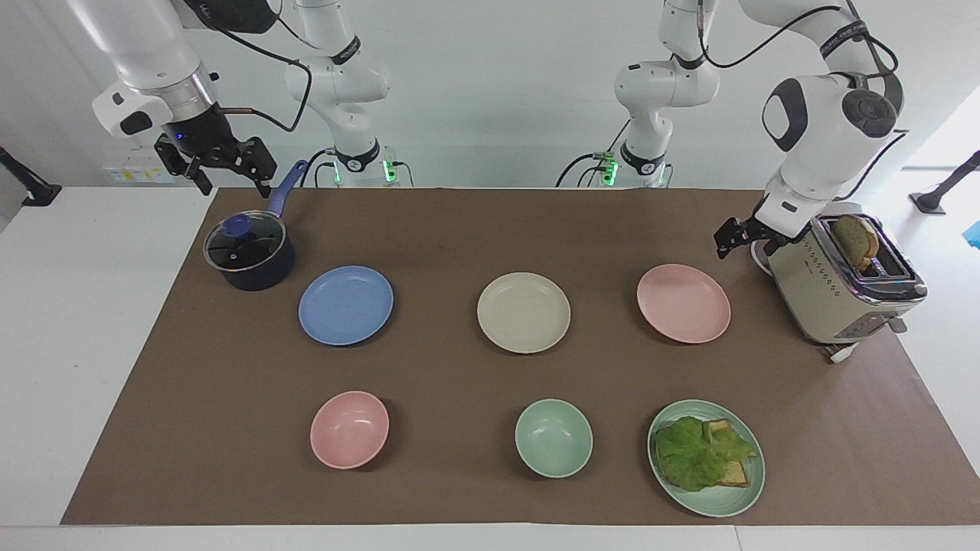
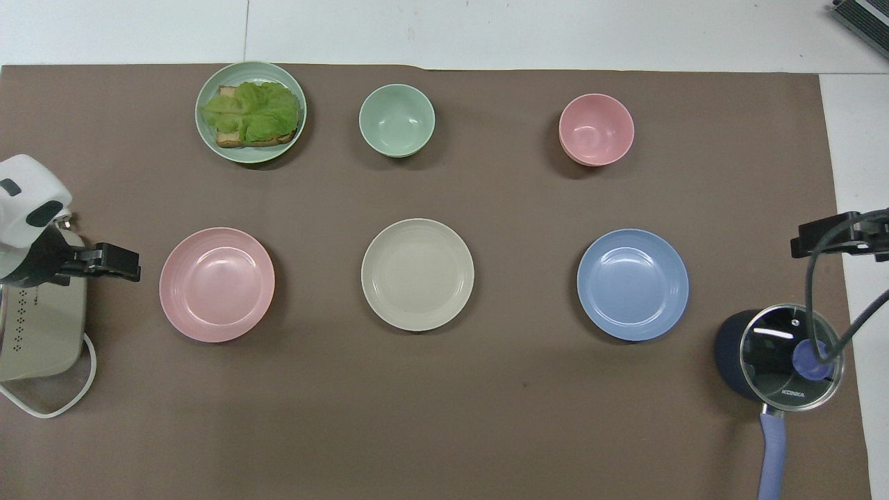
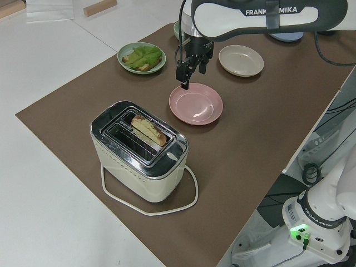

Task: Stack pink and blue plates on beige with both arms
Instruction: 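Reach the left gripper toward the rim of the pink plate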

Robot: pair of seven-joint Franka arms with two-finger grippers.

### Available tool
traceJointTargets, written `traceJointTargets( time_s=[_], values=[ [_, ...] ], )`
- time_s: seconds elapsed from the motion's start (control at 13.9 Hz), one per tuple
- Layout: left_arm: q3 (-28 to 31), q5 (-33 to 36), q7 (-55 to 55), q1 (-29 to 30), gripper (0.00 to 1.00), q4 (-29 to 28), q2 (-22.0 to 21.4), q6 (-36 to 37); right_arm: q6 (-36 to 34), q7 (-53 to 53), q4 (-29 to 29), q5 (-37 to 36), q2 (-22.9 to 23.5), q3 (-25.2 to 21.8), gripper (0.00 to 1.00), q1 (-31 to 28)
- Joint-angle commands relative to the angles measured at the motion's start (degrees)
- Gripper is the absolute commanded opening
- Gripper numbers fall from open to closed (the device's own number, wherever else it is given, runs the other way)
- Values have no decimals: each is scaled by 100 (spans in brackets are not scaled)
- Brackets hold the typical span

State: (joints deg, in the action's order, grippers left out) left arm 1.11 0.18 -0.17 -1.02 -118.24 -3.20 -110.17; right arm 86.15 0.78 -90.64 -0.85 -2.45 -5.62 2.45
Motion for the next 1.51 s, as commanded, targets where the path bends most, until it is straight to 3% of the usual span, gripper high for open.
traceJointTargets(
  time_s=[0.0,0.36,0.72,0.79,0.86,1.0,1.08,1.43],
  values=[
    [-23,8,-18,146,100,-296,424,-635,147,-87,-208,67,-168,34,100,-52],
    [-32,8,-9,286,100,-428,1023,-1339,147,-87,-261,67,-186,34,100,-52],
    [-32,8,8,304,100,-779,1032,-1508,147,-87,-261,67,-186,34,100,-52],
    [-32,8,8,287,86,-788,1032,-1490,147,-87,-261,67,-186,34,100,-52],
    [-32,8,8,269,55,-814,1024,-1473,147,-87,-261,67,-186,43,100,-52],
    [-32,8,26,304,10,-867,997,-1446,147,-87,-261,67,-186,34,100,-52],
    [-32,8,26,295,0,-867,997,-1437,147,-87,-261,67,-186,34,100,-52],
    [-41,-201,70,436,0,-543,989,-657,147,-87,-261,76,-186,43,100,-61]
  ],
)
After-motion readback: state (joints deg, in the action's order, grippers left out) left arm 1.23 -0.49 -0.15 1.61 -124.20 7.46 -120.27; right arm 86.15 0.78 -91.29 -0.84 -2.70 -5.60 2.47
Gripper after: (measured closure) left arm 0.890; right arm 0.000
